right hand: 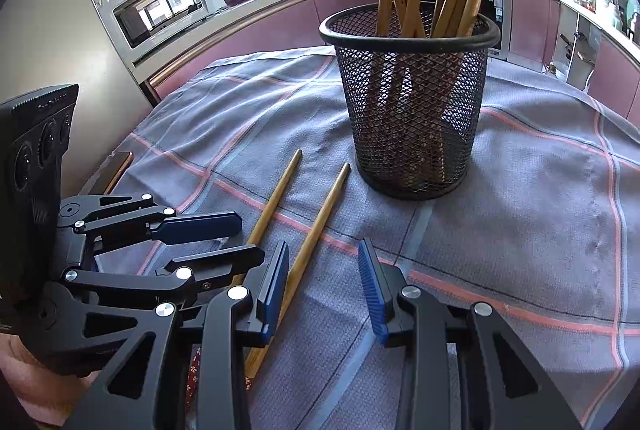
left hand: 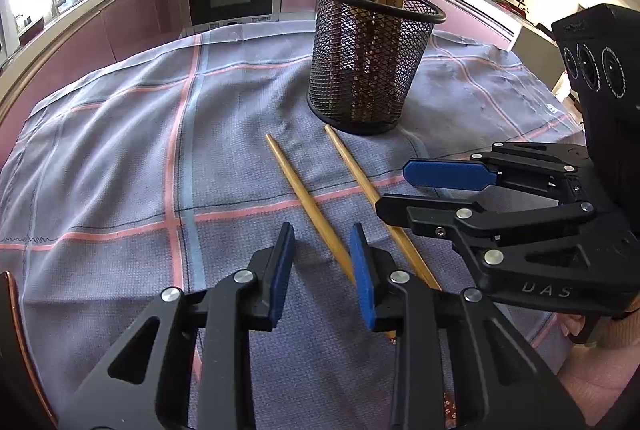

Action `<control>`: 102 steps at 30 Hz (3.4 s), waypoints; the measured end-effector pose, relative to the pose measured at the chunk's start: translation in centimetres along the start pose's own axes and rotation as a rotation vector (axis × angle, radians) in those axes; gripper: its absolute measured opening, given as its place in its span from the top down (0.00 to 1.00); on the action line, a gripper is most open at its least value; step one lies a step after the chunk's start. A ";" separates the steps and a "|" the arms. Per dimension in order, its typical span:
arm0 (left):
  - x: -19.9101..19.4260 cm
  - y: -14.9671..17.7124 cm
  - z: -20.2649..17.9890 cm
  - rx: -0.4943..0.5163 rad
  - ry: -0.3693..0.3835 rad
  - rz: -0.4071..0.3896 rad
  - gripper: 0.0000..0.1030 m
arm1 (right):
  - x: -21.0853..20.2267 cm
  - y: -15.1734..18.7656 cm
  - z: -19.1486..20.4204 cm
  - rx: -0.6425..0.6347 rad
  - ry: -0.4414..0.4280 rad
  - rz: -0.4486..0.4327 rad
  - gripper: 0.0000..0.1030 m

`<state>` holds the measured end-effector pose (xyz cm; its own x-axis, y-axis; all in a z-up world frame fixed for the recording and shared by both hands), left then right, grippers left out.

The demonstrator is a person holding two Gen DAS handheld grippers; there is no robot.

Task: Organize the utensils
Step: 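Close the right gripper on one wooden chopstick while the left gripper grasps the other, then lift the right gripper's chopstick above the mesh cup while the left gripper carries its own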

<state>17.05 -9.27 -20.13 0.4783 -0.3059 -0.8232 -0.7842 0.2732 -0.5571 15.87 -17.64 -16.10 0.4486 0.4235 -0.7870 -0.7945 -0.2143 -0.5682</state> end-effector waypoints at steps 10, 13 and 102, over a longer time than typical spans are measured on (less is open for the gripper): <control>-0.1 0.1 0.4 -0.010 -0.012 0.002 0.80 | 0.8 -0.2 0.5 -0.039 0.045 -0.002 0.74; -0.1 0.1 0.5 -0.012 -0.010 0.005 0.80 | 1.0 -0.2 0.5 -0.048 0.056 -0.001 0.79; -14.1 -6.9 -0.6 -0.099 0.154 -0.329 0.93 | -14.4 -6.3 -0.5 -0.012 -0.053 -0.423 0.95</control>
<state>15.53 -7.38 -4.64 0.6520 -0.4983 -0.5715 -0.6365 0.0498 -0.7697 14.59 -22.78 -1.34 0.7122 0.5205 -0.4711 -0.5403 -0.0222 -0.8412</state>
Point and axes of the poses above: each gripper's, at about its wrist camera, not at the fingertips, and x roughly the way its jaws point, z to its left, y to its underside, the point moved 10 cm from there along x, roughly the way its jaws point, and after that the axes turned 2 degrees about z, right-handed, at the moved point
